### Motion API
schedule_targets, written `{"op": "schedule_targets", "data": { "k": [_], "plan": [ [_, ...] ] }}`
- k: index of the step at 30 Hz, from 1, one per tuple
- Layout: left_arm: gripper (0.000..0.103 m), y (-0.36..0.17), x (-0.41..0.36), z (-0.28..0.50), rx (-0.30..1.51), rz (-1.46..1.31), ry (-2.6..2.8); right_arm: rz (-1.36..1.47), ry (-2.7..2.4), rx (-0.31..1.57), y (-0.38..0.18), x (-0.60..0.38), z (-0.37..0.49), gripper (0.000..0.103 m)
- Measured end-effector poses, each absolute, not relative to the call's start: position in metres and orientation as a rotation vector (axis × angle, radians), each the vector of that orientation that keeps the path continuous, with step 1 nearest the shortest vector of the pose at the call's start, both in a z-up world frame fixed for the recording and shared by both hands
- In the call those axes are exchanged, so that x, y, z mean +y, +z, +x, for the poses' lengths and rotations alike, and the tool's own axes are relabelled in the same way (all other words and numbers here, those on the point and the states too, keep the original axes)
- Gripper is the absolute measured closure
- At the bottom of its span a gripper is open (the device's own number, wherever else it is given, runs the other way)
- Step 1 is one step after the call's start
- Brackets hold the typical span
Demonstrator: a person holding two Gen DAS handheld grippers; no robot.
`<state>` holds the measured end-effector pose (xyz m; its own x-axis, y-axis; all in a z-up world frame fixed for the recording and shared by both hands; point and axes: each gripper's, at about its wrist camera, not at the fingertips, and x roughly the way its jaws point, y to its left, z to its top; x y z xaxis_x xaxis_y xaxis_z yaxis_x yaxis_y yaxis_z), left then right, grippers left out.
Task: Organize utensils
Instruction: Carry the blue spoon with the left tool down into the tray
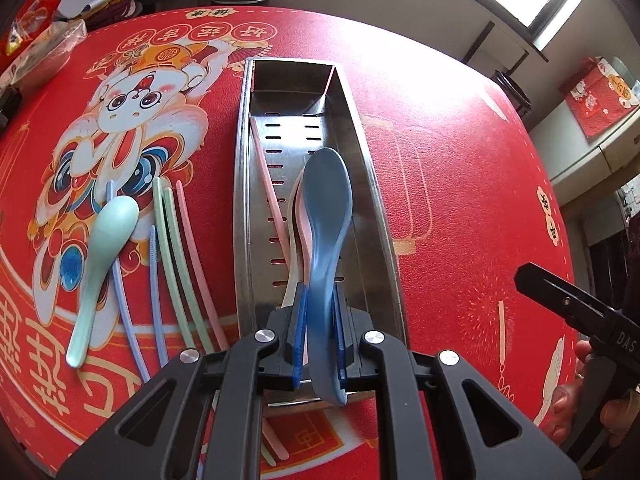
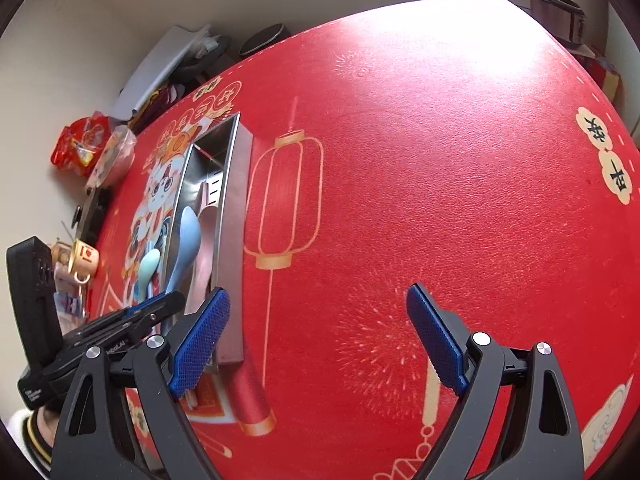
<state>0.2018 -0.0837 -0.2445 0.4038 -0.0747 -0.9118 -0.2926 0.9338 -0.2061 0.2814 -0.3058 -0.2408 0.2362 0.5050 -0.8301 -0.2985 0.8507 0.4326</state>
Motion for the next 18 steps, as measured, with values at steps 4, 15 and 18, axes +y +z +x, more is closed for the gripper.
{"op": "schedule_targets", "data": {
  "k": [4, 15, 18],
  "plan": [
    [0.091, -0.248, -0.089, 0.207, 1.156, -0.345, 0.169, 0.212, 0.545, 1.218, -0.244, -0.319, 0.286, 0.016],
    [0.091, -0.252, -0.093, 0.217, 1.161, -0.258, 0.230, 0.273, 0.532, 1.223, -0.248, -0.343, 0.290, 0.016],
    [0.091, -0.254, -0.094, 0.218, 1.169, -0.239, 0.237, 0.292, 0.529, 1.220, -0.248, -0.347, 0.290, 0.016]
  ]
}}
